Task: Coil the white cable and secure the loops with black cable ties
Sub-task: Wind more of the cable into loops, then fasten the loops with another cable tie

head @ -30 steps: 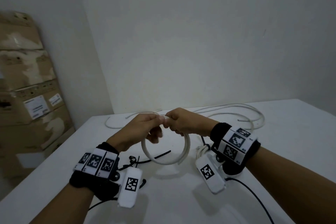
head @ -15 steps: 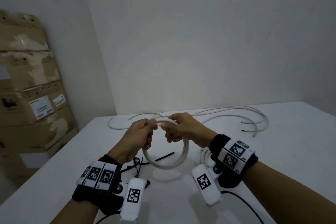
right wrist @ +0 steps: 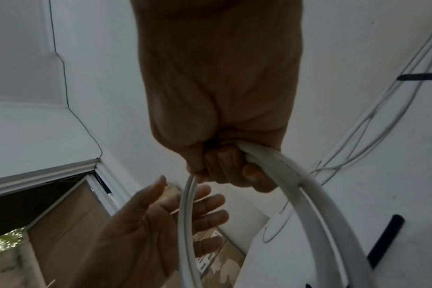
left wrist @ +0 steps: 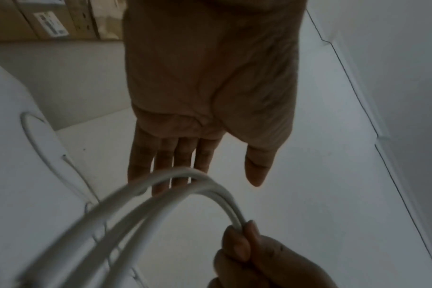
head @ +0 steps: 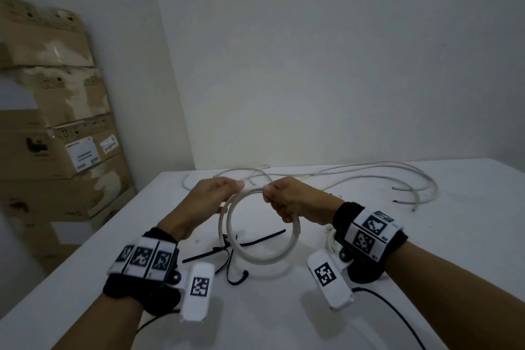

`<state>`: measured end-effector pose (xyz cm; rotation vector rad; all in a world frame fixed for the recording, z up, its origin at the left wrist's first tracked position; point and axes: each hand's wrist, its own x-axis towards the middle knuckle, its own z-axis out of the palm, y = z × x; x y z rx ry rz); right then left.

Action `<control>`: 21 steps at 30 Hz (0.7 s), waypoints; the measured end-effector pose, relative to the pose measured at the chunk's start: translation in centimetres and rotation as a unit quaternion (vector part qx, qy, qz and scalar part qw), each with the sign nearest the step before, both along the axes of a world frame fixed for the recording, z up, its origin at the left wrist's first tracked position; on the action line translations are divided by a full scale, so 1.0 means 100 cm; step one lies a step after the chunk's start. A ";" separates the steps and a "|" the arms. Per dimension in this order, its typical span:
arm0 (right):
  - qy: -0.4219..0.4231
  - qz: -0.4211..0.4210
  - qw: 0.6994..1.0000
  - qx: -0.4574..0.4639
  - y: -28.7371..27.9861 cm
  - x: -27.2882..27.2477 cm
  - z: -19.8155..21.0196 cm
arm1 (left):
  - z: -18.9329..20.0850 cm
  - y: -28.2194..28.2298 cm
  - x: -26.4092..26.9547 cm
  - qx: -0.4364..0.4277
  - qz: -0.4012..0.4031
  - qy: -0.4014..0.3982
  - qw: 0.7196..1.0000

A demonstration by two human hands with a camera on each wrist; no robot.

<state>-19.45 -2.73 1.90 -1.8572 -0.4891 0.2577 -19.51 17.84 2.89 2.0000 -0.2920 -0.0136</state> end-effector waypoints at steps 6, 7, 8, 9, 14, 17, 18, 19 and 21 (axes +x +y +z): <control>-0.007 0.033 0.999 -0.025 0.017 0.007 0.001 | 0.016 -0.007 0.004 0.029 -0.097 0.107 0.989; -0.013 0.031 0.999 -0.031 0.019 0.008 0.000 | 0.014 -0.006 0.005 0.035 -0.086 0.110 0.990; -0.020 0.025 0.999 -0.036 0.021 0.008 -0.001 | 0.012 -0.006 0.006 0.037 -0.072 0.107 0.991; -0.026 0.017 0.999 -0.040 0.024 0.009 -0.001 | 0.010 -0.004 0.007 0.036 -0.057 0.098 0.993; 0.001 -0.073 0.997 -0.024 0.023 0.021 -0.016 | 0.007 0.019 0.010 0.001 0.007 0.059 0.998; -0.052 -0.109 0.982 -0.145 0.020 0.031 -0.036 | 0.008 0.034 0.011 -0.003 0.022 0.054 0.998; -0.085 -0.092 0.965 -0.232 0.021 0.033 -0.044 | 0.009 0.037 0.011 -0.003 0.026 0.054 0.998; -0.109 -0.068 0.941 -0.312 0.023 0.034 -0.053 | 0.009 0.040 0.011 -0.005 0.029 0.053 0.998; -0.123 -0.036 0.906 -0.403 0.031 0.035 -0.067 | 0.010 0.043 0.012 -0.008 0.033 0.054 0.998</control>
